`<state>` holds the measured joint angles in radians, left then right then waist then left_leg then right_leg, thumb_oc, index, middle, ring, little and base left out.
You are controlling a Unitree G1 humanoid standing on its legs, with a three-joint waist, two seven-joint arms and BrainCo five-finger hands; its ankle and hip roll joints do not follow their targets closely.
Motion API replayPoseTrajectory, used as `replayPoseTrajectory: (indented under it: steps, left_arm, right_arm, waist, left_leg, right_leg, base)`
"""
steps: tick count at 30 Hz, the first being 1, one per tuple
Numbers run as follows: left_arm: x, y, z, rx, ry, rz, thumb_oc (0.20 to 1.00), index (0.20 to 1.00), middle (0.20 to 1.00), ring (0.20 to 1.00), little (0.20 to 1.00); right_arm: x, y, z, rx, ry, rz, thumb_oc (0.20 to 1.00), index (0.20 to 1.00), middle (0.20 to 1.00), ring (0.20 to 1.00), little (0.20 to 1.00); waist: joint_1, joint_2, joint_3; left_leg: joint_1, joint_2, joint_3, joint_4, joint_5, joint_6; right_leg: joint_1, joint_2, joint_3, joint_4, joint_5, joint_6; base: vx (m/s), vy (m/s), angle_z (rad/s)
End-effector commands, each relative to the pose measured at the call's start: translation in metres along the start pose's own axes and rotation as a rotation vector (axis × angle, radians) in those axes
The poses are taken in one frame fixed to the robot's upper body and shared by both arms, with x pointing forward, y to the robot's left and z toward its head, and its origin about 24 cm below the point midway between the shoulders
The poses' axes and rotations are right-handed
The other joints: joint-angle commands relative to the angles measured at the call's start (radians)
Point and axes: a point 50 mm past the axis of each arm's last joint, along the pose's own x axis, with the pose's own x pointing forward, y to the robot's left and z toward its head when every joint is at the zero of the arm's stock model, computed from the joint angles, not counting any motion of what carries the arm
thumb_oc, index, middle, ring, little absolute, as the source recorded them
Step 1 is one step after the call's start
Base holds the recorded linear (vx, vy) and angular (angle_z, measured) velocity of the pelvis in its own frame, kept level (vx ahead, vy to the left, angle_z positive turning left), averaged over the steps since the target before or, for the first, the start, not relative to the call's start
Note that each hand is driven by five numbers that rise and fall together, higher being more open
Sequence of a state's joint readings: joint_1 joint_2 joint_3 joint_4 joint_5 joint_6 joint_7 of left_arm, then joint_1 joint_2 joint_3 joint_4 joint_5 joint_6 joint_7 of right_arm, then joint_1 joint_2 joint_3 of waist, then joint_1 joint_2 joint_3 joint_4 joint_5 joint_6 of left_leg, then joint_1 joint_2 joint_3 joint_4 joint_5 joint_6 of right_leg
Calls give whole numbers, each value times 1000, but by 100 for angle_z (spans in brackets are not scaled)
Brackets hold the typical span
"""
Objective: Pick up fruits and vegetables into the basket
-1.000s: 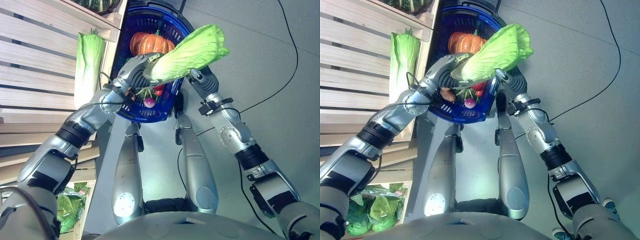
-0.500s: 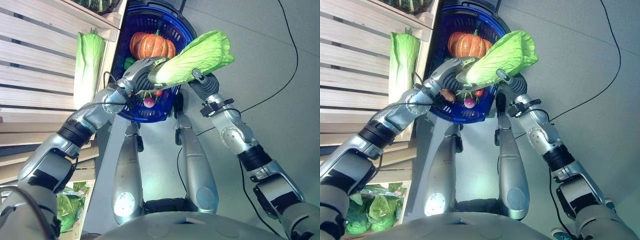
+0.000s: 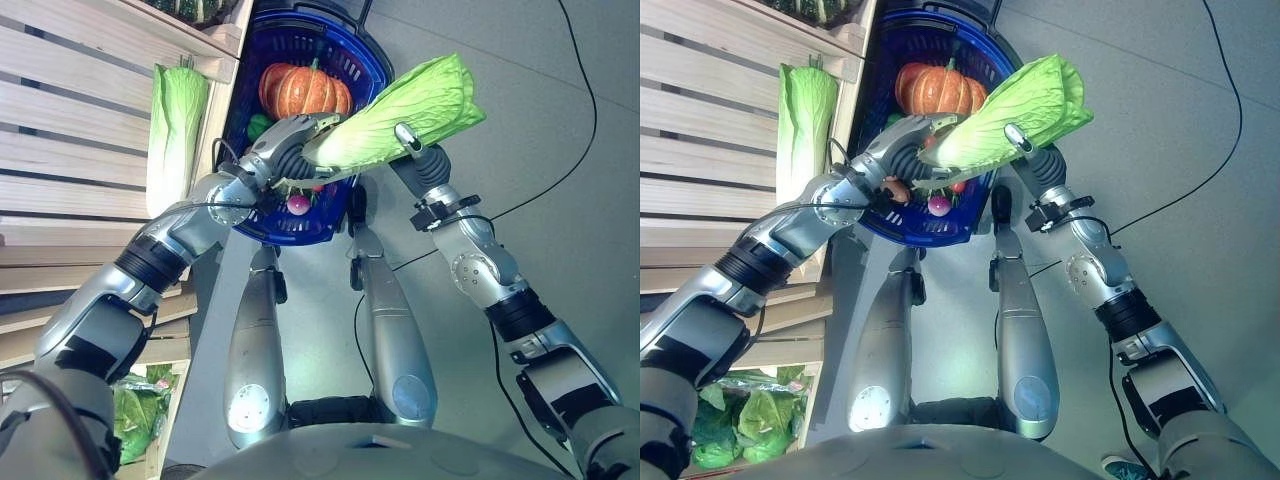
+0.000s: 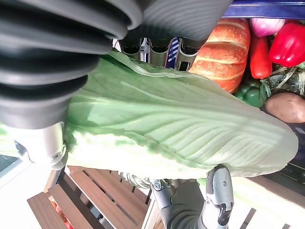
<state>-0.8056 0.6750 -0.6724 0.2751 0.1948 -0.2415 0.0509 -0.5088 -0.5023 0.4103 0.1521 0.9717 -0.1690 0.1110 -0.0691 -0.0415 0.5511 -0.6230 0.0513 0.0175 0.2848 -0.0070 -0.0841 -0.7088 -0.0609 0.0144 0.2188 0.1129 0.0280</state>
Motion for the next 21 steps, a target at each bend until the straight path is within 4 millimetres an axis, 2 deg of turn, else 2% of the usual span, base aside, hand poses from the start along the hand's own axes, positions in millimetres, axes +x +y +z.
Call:
replayPoseTrajectory:
  steps: [1, 3, 4, 6, 9, 15, 21]
  left_arm:
    - [-1, -12, 13, 1, -41, -53, 203, 203, 203, 203, 203]
    - [-1, -11, 12, 1, -31, -47, 445, 445, 445, 445, 445]
    - [-2, -10, 11, -2, -29, -40, 1000, 1000, 1000, 1000, 1000]
    - [-3, -10, 10, -18, -21, -19, 1000, 1000, 1000, 1000, 1000]
    - [-3, -9, 10, -148, -17, 57, 1000, 1000, 1000, 1000, 1000]
    - [-13, 1, 4, -503, -24, 370, 1000, 1000, 1000, 1000, 1000]
    - [-24, 21, -11, -609, 16, 615, 1000, 1000, 1000, 1000, 1000]
  right_arm:
    - [9, 50, 29, 56, -184, 256, 200, 200, 200, 200, 200]
    - [9, 50, 30, 57, -184, 254, 200, 200, 200, 200, 200]
    - [9, 49, 31, 58, -185, 254, 200, 200, 200, 200, 200]
    - [9, 48, 31, 58, -187, 252, 200, 200, 200, 200, 200]
    - [9, 49, 29, 58, -188, 250, 200, 200, 200, 200, 200]
    - [6, 48, 22, 59, -198, 233, 200, 200, 200, 200, 200]
    - [8, 47, 24, 35, -201, 205, 200, 200, 200, 200, 200]
  waist:
    - [2, 5, -31]
    - [3, 5, -31]
    - [3, 5, -31]
    - [5, 6, -31]
    - [6, 5, -31]
    - [15, -1, -31]
    - [22, -2, -31]
  left_leg:
    - [-14, -45, 16, -98, 59, 18]
    - [-13, -45, 16, -99, 59, 18]
    - [-14, -46, 15, -98, 59, 18]
    - [-15, -46, 13, -98, 58, 17]
    - [-18, -45, 14, -96, 59, 17]
    - [-12, -50, 8, -100, 55, 19]
    - [-10, -55, 0, -95, 55, 19]
  right_leg:
    - [62, 29, -81, 26, -84, 67]
    - [63, 28, -82, 24, -83, 68]
    - [63, 27, -82, 24, -83, 69]
    - [61, 27, -83, 24, -83, 69]
    - [59, 27, -83, 26, -83, 69]
    - [64, 29, -85, 25, -88, 68]
    - [66, 32, -90, 38, -97, 62]
  base:
    - [0, 0, 0]
    - [0, 0, 0]
    - [0, 0, 0]
    - [0, 0, 0]
    - [0, 0, 0]
    - [0, 0, 0]
    - [0, 0, 0]
